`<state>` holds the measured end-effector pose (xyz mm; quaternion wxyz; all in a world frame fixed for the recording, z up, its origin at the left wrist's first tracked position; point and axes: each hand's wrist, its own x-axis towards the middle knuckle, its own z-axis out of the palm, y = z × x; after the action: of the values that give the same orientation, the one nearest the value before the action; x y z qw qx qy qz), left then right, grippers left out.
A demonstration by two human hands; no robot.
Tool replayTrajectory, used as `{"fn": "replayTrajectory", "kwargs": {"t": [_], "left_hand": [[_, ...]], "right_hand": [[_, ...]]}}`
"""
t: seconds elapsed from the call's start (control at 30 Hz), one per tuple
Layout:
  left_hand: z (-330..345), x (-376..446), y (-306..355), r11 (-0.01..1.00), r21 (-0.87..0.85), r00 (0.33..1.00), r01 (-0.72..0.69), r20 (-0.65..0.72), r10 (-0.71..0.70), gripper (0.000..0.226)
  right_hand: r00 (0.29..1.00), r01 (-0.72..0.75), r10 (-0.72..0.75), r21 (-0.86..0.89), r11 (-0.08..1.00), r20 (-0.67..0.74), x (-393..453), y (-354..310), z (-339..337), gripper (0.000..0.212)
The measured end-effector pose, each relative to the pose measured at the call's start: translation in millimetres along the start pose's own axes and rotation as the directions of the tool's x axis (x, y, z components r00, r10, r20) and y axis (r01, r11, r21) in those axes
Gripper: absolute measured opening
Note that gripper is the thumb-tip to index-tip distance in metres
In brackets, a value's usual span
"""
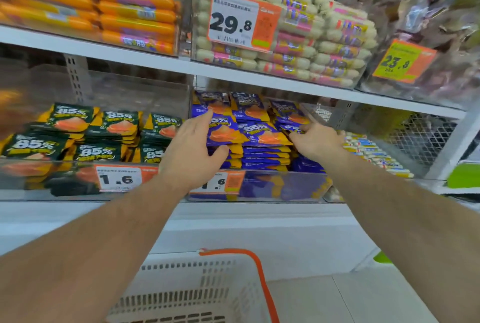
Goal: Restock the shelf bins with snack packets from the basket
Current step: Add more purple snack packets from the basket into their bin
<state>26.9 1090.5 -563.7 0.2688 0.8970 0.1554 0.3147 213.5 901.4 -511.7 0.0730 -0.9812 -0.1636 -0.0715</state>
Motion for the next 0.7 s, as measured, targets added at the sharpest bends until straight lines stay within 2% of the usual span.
{"fn": "replayTrajectory", "kwargs": {"t": [0.13,0.23,0.3,0.33,0.37,0.4,0.43,0.47,0.5,0.53,0.6,0.63,0.7], "left_hand": [[0,-1,0,1.000,0.019,1.000,-0.009,-0.007,0.009,0.077],[2,0,1,0.999,0.025,1.000,-0.029,-0.003,0.029,0.077],[1,2,-1,0.999,0.020,0.999,-0.039,0.012,0.038,0.078],[0,3,-2,0.999,0.011,0.999,-0.041,0.015,0.041,0.077],[-2,2,-3,0.999,-0.004,0.999,-0.048,0.013,0.048,0.076],[-4,-2,-4,0.997,-0.016,0.997,-0.076,-0.008,0.076,0.073],[-8,-8,-6,0.989,0.006,0.987,-0.145,-0.067,0.145,0.067],[-10,-18,-8,0.971,0.062,0.959,-0.233,-0.154,0.240,0.060],[-13,-29,-10,0.948,0.108,0.918,-0.300,-0.238,0.317,0.053],[-15,-43,-13,0.933,0.109,0.888,-0.343,-0.285,0.360,0.047],[-12,-74,-32,0.931,0.039,0.896,-0.362,-0.261,0.359,0.035],[-11,-91,-45,0.950,-0.010,0.931,-0.311,-0.203,0.303,0.030],[-9,-121,-81,0.998,-0.044,0.999,-0.052,-0.005,0.051,0.024]], "right_hand": [[0.996,0.019,-0.014,-0.054,0.998,0.083,12,6,7,0.057],[0.995,0.015,-0.016,0.011,1.000,0.102,12,13,6,0.064],[1.000,-0.016,0.018,0.076,0.997,-0.021,3,13,3,0.063],[0.984,0.001,0.019,0.116,0.993,-0.178,-4,11,3,0.060],[0.922,0.067,-0.005,0.148,0.987,-0.387,-15,8,5,0.055],[0.803,0.181,-0.057,0.152,0.972,-0.593,-31,4,10,0.048],[0.644,0.321,-0.120,0.124,0.939,-0.756,-49,-4,17,0.038],[0.505,0.458,-0.173,0.093,0.884,-0.846,-67,-13,28,0.030],[0.431,0.570,-0.225,0.070,0.818,-0.874,-87,-25,41,0.024],[0.415,0.655,-0.284,0.067,0.753,-0.865,-106,-37,57,0.021],[0.464,0.763,-0.443,0.093,0.639,-0.767,-143,-64,94,0.018],[0.503,0.794,-0.526,0.126,0.595,-0.685,-158,-76,117,0.017],[0.569,0.812,-0.669,0.198,0.549,-0.478,-186,-96,163,0.018]]}}
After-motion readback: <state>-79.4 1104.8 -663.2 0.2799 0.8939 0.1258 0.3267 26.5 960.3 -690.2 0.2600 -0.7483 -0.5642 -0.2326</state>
